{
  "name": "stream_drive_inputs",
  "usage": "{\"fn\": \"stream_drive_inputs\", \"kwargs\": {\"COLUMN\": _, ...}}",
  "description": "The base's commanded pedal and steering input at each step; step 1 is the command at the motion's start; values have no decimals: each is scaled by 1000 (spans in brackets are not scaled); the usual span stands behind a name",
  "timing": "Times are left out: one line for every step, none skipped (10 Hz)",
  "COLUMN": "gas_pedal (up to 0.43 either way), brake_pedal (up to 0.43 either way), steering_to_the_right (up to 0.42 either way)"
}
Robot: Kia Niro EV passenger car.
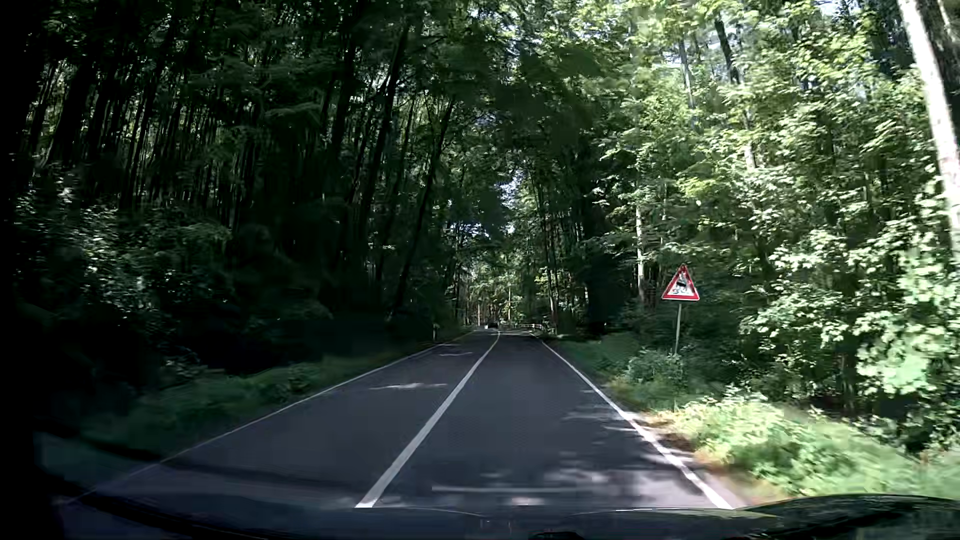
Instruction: Follow the waypoints while adhering to traffic rules and regulations
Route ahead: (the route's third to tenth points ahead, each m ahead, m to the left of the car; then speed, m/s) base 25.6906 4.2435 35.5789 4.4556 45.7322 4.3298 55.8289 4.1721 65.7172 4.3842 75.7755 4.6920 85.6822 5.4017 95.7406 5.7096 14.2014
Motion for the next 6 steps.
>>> {"fn": "stream_drive_inputs", "kwargs": {"gas_pedal": 429, "brake_pedal": 0, "steering_to_the_right": 6}}
{"fn": "stream_drive_inputs", "kwargs": {"gas_pedal": 429, "brake_pedal": 0, "steering_to_the_right": 4}}
{"fn": "stream_drive_inputs", "kwargs": {"gas_pedal": 429, "brake_pedal": 0, "steering_to_the_right": 3}}
{"fn": "stream_drive_inputs", "kwargs": {"gas_pedal": 429, "brake_pedal": 0, "steering_to_the_right": 3}}
{"fn": "stream_drive_inputs", "kwargs": {"gas_pedal": 429, "brake_pedal": 0, "steering_to_the_right": 3}}
{"fn": "stream_drive_inputs", "kwargs": {"gas_pedal": 429, "brake_pedal": 0, "steering_to_the_right": 2}}
